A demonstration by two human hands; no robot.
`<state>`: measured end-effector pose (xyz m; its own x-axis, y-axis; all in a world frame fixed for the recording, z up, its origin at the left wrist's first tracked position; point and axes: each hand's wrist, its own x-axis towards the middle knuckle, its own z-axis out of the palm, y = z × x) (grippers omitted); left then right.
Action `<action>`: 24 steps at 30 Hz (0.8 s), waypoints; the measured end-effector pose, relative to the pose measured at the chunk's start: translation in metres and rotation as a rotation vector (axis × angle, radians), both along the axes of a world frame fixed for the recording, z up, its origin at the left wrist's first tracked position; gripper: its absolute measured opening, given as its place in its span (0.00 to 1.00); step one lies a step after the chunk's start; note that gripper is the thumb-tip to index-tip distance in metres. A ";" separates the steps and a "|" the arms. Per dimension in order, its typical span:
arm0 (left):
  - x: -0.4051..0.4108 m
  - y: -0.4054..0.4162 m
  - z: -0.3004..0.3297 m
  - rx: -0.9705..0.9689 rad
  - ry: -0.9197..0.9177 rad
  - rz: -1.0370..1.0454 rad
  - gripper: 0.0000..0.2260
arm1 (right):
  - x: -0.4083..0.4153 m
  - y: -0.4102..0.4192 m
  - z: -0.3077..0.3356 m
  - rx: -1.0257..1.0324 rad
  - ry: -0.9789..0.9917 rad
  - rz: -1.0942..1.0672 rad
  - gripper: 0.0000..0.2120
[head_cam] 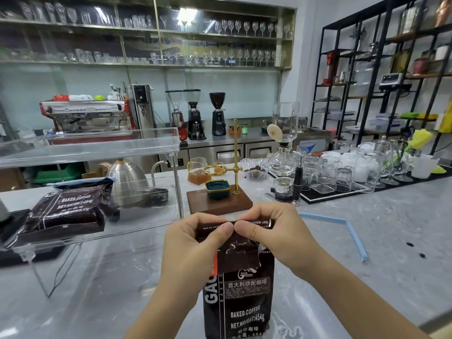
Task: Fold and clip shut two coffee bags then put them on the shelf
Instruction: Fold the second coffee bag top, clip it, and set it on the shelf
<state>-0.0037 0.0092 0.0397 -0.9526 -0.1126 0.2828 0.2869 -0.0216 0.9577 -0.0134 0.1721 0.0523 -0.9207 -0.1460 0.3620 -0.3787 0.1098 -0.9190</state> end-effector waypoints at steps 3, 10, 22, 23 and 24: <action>0.003 0.005 -0.002 0.015 0.013 0.030 0.09 | 0.002 -0.005 -0.003 -0.073 -0.006 -0.021 0.03; 0.010 0.010 -0.002 0.175 -0.052 -0.092 0.04 | 0.004 -0.010 -0.007 -0.189 0.020 -0.048 0.08; 0.009 0.019 -0.010 0.249 -0.015 0.013 0.06 | 0.003 -0.013 -0.020 -0.405 -0.002 -0.010 0.10; 0.009 0.019 -0.011 0.256 -0.009 0.015 0.04 | 0.003 -0.014 -0.021 -0.415 0.003 -0.019 0.09; 0.010 0.019 -0.012 0.263 -0.006 0.025 0.03 | 0.003 -0.014 -0.023 -0.422 0.007 -0.026 0.09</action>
<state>0.0058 0.0282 0.0279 -0.9502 -0.2049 0.2348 0.2845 -0.2631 0.9219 -0.0107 0.1579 0.0291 -0.9193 0.0400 0.3914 -0.3874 -0.2662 -0.8827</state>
